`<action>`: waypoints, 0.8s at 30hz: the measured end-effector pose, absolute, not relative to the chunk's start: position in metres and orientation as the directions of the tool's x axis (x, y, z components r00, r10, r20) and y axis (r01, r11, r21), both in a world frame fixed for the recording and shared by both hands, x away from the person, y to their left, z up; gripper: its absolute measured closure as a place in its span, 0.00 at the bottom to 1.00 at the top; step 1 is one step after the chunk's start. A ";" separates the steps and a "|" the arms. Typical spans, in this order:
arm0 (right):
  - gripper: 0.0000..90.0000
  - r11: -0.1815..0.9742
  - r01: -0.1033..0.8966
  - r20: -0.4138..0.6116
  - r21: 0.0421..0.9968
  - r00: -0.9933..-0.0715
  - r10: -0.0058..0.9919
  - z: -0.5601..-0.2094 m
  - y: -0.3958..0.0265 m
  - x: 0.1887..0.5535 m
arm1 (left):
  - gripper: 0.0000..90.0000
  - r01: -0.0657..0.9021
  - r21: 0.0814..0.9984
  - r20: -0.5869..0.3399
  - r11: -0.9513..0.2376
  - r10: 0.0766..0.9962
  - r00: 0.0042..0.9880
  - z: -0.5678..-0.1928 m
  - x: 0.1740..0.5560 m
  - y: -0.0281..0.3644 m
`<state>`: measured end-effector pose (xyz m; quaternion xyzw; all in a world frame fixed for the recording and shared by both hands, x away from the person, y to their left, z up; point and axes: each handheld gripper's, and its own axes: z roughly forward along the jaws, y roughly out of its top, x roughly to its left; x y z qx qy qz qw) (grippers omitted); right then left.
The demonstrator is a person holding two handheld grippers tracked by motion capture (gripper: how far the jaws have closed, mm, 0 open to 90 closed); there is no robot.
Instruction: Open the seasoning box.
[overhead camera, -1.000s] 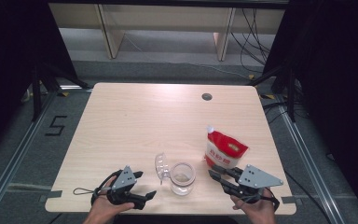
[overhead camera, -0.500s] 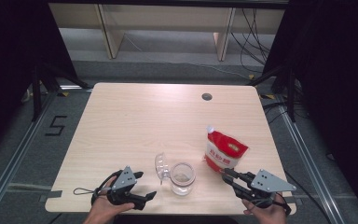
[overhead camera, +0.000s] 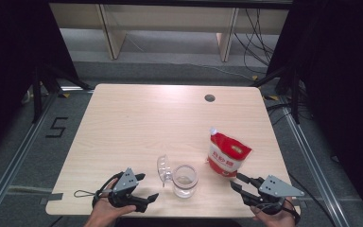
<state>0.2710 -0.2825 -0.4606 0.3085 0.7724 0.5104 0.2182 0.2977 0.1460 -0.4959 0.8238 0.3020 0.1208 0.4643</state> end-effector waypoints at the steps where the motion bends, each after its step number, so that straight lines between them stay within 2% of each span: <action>1: 0.64 0.276 0.267 -0.004 0.923 -0.712 0.702 -0.462 -0.284 0.272 | 0.18 0.391 0.840 -0.090 -0.376 0.614 0.784 -0.496 0.297 0.145; 4: 0.60 0.296 0.261 -0.025 0.919 -0.709 0.705 -0.465 -0.289 0.275 | 0.18 0.396 0.842 -0.100 -0.366 0.616 0.782 -0.496 0.297 0.145; 5: 0.57 0.278 0.290 0.004 0.916 -0.699 0.715 -0.465 -0.288 0.274 | 0.18 0.393 0.841 -0.094 -0.372 0.616 0.782 -0.495 0.297 0.145; 9: 0.46 0.258 0.324 0.019 0.910 -0.655 0.755 -0.469 -0.292 0.276 | 0.18 0.396 0.841 -0.098 -0.369 0.616 0.782 -0.495 0.297 0.144; 10: 0.41 0.276 0.322 0.007 0.906 -0.662 0.750 -0.469 -0.295 0.278 | 0.18 0.395 0.840 -0.096 -0.371 0.615 0.782 -0.495 0.297 0.144; 14: 0.33 0.241 0.367 0.044 0.899 -0.622 0.782 -0.473 -0.294 0.280 | 0.18 0.395 0.845 -0.102 -0.362 0.614 0.782 -0.495 0.298 0.143; 15: 0.31 0.262 0.342 0.013 0.902 -0.630 0.777 -0.474 -0.296 0.283 | 0.18 0.399 0.844 -0.109 -0.359 0.614 0.782 -0.494 0.298 0.142; 18: 0.28 0.245 0.346 0.027 0.906 -0.625 0.780 -0.477 -0.298 0.285 | 0.18 0.396 0.851 -0.115 -0.346 0.613 0.782 -0.496 0.299 0.140; 22: 0.24 0.265 0.326 -0.006 0.907 -0.619 0.786 -0.477 -0.298 0.287 | 0.18 0.401 0.836 -0.104 -0.376 0.608 0.787 -0.495 0.298 0.140; 24: 0.24 0.251 0.340 0.018 0.906 -0.624 0.781 -0.478 -0.297 0.288 | 0.18 0.392 0.842 -0.097 -0.372 0.610 0.786 -0.495 0.298 0.141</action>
